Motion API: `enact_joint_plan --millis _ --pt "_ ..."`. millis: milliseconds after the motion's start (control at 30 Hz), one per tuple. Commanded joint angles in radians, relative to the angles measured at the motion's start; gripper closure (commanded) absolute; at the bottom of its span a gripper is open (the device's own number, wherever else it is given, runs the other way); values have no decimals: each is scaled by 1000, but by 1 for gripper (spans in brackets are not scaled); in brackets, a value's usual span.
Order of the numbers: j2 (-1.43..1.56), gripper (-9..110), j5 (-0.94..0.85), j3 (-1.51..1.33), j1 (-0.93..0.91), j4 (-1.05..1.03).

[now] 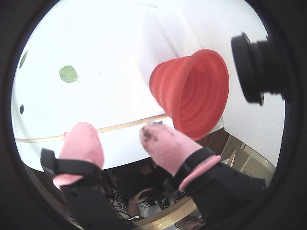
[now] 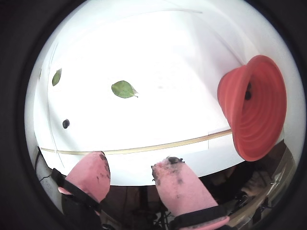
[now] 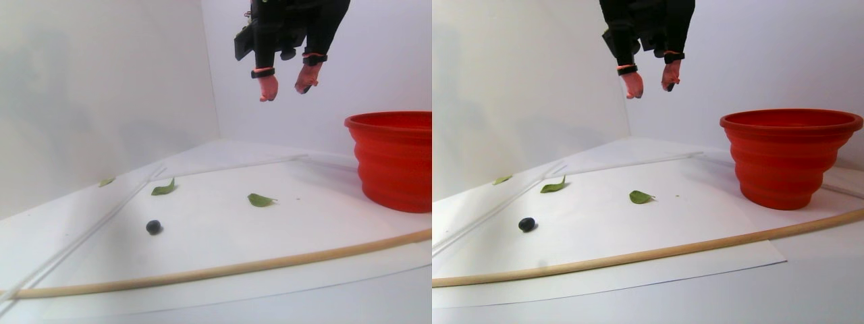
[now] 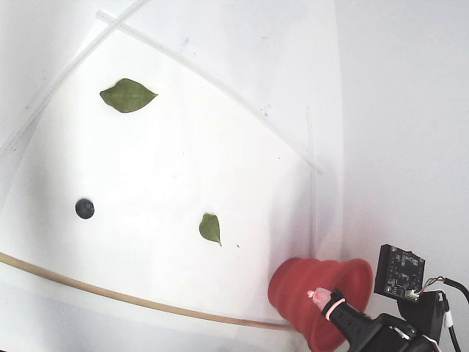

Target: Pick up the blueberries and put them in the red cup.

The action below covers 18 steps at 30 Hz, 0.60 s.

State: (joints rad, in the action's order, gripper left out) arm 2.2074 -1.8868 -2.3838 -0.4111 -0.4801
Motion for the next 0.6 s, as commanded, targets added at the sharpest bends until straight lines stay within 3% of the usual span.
enact_joint_plan --millis 0,567 --pt "117 84 12 -2 44 -12" --pt "109 84 69 -46 195 -26"
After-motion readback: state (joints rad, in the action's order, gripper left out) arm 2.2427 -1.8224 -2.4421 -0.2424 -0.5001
